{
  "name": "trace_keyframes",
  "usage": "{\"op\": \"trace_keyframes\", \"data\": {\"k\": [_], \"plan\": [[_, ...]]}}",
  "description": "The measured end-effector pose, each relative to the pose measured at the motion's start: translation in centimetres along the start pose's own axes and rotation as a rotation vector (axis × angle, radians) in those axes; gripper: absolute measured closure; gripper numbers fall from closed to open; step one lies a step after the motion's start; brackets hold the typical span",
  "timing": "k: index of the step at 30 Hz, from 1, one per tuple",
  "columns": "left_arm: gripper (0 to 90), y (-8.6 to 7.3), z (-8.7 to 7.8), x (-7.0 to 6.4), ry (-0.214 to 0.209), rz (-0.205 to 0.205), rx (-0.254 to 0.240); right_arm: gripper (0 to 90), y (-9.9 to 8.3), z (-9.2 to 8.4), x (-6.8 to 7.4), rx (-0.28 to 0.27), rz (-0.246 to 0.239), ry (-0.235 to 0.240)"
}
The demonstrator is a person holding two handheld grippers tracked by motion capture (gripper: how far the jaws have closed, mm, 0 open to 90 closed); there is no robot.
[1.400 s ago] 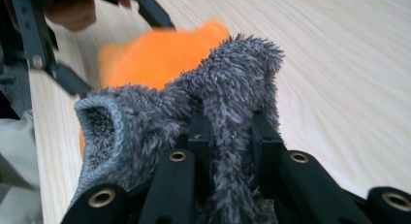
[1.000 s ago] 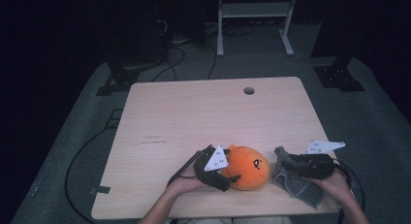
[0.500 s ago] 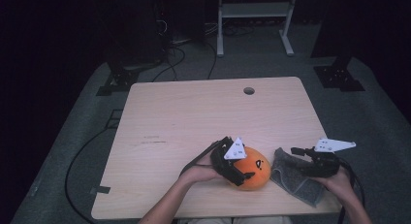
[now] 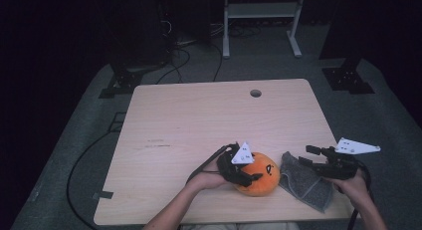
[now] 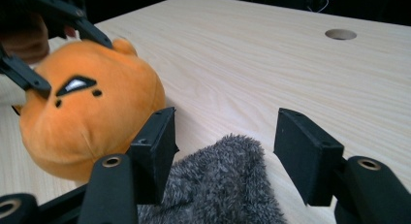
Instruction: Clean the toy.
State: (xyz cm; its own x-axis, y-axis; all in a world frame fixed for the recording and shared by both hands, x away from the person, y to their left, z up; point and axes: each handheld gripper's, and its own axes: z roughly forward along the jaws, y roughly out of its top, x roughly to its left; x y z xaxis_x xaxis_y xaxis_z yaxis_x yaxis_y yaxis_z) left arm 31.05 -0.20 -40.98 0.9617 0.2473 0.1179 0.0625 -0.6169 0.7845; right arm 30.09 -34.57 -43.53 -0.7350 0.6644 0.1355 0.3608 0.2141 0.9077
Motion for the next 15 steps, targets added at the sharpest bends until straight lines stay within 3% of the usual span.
{"op": "trace_keyframes", "data": {"k": [4,7,10,15], "plan": [[38.1,0.2,-0.5,0.3,0.013,0.004,0.009,39.8,0.1,0.2,0.4,-0.005,-0.020,-0.004],[37.9,0.5,-1.0,0.9,0.037,-0.019,-0.021,40.3,0.1,0.2,0.3,-0.013,-0.013,-0.008],[36.8,0.7,-1.7,2.1,0.102,-0.051,-0.042,40.2,-0.1,0.2,0.3,-0.007,-0.014,-0.016],[36.2,0.1,-2.2,4.9,0.231,-0.092,-0.020,40.1,-0.1,0.5,0.4,0.007,-0.014,-0.018]]}}
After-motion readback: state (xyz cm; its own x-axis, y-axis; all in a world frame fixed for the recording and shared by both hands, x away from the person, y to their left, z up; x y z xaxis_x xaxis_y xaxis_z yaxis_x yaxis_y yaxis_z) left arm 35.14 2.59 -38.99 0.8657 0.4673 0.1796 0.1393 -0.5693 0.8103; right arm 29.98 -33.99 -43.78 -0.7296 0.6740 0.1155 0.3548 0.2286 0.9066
